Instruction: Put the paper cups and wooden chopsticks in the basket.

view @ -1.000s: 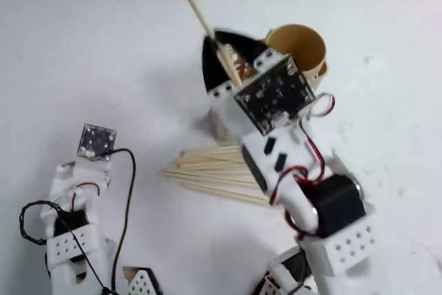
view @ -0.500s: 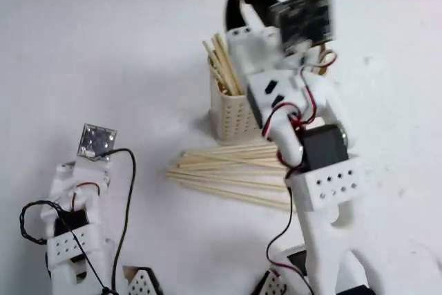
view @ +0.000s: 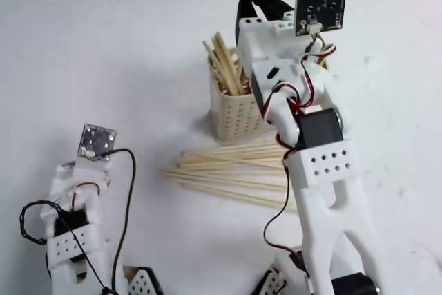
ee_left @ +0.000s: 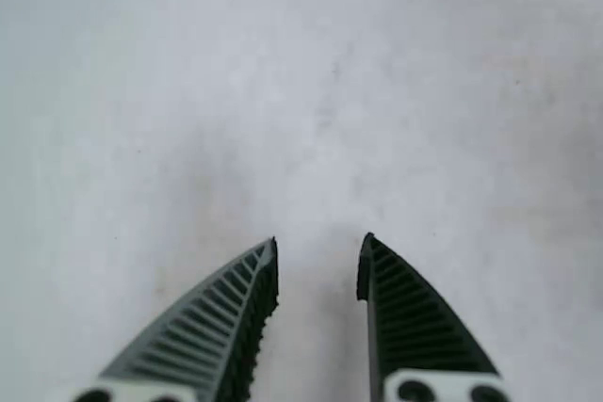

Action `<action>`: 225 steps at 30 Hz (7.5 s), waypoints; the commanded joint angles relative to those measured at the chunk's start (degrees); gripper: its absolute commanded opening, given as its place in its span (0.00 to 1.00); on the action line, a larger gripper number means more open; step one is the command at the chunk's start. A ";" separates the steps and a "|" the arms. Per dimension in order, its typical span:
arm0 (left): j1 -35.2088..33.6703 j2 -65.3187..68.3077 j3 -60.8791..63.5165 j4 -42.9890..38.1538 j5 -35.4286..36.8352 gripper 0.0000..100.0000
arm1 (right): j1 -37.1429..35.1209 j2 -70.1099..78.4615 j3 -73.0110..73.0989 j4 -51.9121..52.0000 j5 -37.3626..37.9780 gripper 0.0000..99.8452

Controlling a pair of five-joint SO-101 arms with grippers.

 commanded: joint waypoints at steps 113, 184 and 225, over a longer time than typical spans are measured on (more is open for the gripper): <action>0.84 -0.66 -0.18 -1.14 0.26 0.15 | -13.58 -25.45 19.08 23.43 20.66 0.02; 0.84 -0.66 -0.18 -1.14 0.26 0.15 | -12.09 -32.92 23.56 36.00 22.51 0.02; 0.84 -0.66 -0.18 -1.14 0.26 0.15 | -26.86 5.05 41.67 21.49 41.49 0.15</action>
